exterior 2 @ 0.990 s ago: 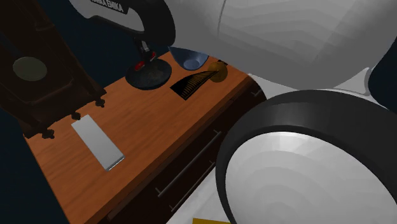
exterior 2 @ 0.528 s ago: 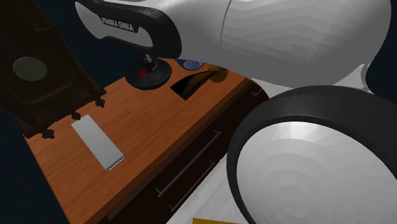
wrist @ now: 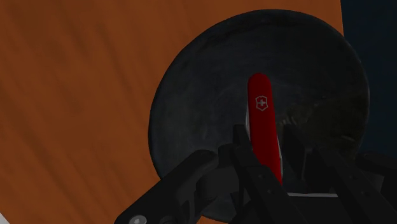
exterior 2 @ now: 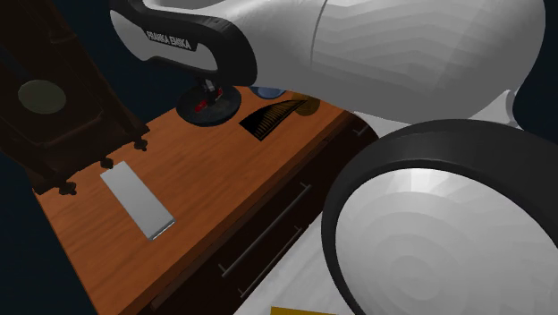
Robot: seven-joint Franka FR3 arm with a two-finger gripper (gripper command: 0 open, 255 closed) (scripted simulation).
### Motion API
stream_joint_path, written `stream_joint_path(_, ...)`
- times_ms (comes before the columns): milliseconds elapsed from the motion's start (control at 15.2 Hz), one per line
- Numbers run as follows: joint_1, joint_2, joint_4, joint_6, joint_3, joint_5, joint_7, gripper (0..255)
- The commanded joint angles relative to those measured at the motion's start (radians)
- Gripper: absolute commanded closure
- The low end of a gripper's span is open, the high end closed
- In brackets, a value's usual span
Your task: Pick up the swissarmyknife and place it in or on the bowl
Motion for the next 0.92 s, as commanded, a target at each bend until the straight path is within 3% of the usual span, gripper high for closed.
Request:
stream_joint_path(0,0.0,0.0,0.0,0.0,0.0,0.0,0.0,0)
stream_joint_path(330,0.0,0.0,0.0,0.0,0.0,0.0,0.0,0)
stream_joint_path(594,-0.002,-0.055,0.032,-0.08,0.02,0.024,-0.013,0)
stream_joint_path(858,-0.002,-0.055,0.032,-0.08,0.02,0.024,-0.013,0)
